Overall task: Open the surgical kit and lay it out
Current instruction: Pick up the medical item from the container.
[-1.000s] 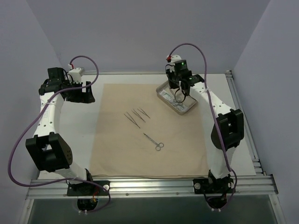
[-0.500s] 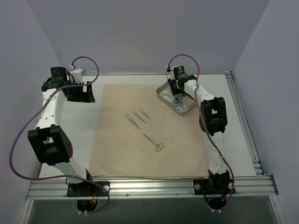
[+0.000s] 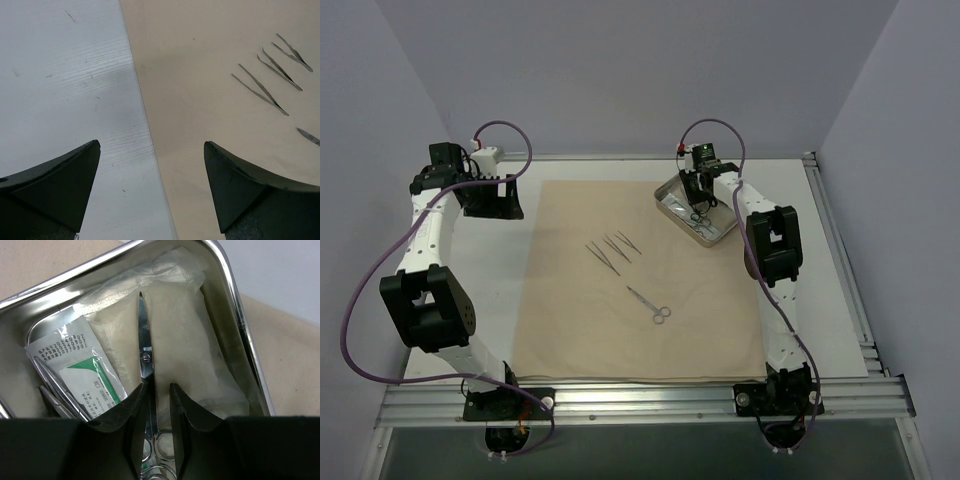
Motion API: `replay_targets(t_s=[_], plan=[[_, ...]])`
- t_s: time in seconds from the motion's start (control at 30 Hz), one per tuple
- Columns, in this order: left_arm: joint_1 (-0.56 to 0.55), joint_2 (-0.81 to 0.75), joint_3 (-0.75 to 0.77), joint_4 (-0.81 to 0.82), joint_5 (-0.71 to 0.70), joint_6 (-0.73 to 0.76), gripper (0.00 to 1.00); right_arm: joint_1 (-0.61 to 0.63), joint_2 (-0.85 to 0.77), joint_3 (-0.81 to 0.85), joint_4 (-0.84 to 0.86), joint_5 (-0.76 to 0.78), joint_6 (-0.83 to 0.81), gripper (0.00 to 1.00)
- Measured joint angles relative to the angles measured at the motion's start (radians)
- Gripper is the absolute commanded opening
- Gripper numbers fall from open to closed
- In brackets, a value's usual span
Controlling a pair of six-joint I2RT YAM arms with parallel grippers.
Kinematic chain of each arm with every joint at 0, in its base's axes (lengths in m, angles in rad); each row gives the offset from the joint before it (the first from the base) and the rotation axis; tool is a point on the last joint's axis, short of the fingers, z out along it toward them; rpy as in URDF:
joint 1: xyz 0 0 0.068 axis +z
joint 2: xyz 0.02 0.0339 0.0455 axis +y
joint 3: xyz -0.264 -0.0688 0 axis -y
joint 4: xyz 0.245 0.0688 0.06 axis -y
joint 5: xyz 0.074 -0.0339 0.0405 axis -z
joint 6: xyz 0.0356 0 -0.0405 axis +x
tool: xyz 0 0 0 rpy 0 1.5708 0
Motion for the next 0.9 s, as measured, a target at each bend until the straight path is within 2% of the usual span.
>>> replay_targets(t_s=[0.77, 0.83, 0.9], plan=[[0.0, 0.013, 0.004, -0.001, 0.0, 0.0, 0.94, 0.001, -0.001, -0.008, 0.003, -0.002, -0.011, 0.21], [0.0, 0.013, 0.004, -0.001, 0.0, 0.001, 0.94, 0.003, -0.003, -0.015, 0.007, -0.006, -0.011, 0.2], [0.0, 0.013, 0.004, -0.001, 0.0, 0.001, 0.94, 0.008, -0.003, -0.029, 0.009, -0.005, -0.011, 0.14]])
